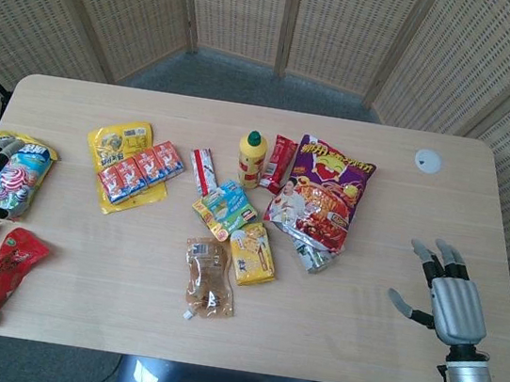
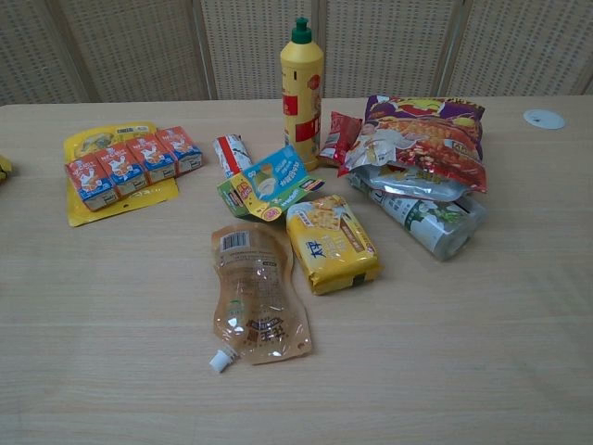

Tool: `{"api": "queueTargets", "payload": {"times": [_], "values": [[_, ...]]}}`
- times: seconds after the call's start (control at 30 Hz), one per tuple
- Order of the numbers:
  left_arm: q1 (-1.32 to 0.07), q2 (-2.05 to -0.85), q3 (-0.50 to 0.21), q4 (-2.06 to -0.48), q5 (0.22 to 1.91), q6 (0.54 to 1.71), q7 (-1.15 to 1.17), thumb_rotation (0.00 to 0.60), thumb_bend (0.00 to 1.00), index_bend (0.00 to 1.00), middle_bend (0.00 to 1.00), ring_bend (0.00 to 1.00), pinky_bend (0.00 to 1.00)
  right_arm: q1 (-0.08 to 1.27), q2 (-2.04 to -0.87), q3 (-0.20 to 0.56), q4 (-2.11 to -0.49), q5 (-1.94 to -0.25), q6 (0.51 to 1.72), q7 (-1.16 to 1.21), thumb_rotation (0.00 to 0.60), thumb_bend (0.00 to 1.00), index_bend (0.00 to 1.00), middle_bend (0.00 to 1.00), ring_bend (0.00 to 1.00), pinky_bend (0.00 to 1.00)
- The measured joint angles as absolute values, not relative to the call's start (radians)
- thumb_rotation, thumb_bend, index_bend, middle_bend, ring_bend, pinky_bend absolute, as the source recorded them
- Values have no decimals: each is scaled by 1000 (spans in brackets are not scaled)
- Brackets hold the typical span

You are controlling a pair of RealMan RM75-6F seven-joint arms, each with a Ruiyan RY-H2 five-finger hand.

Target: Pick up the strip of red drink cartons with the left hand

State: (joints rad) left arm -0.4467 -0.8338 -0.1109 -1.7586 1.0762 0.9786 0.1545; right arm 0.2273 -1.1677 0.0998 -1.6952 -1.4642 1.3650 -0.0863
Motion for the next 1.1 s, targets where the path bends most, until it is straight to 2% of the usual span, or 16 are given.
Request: {"api": "queueTargets", "payload": {"times": [0.47, 0.67, 0.87, 1.1], "values": [[-461, -832, -108, -1773, 1065, 964, 170, 432, 279, 0, 0, 0, 0, 216, -1162, 97, -1704, -1485, 1394, -69, 43, 257, 90, 249, 0, 0], [-501, -859, -111, -1760, 1037, 935, 234, 411, 273, 0, 0, 0, 0, 204, -1160, 92, -1715, -1486, 1409, -72, 40, 257, 90, 249, 0, 0], [-575, -944, -121, -1715, 943, 917, 369, 383, 257, 0, 0, 0, 0, 195, -1150, 92, -1733, -1485, 1422, -88, 42, 255, 90, 249, 0, 0], [-680, -1139, -128, -1610, 778, 932, 561, 314, 155, 0, 0, 0, 0, 168, -1115, 93, -1756, -1474, 1452, -92, 40, 257, 90, 249, 0, 0]]}}
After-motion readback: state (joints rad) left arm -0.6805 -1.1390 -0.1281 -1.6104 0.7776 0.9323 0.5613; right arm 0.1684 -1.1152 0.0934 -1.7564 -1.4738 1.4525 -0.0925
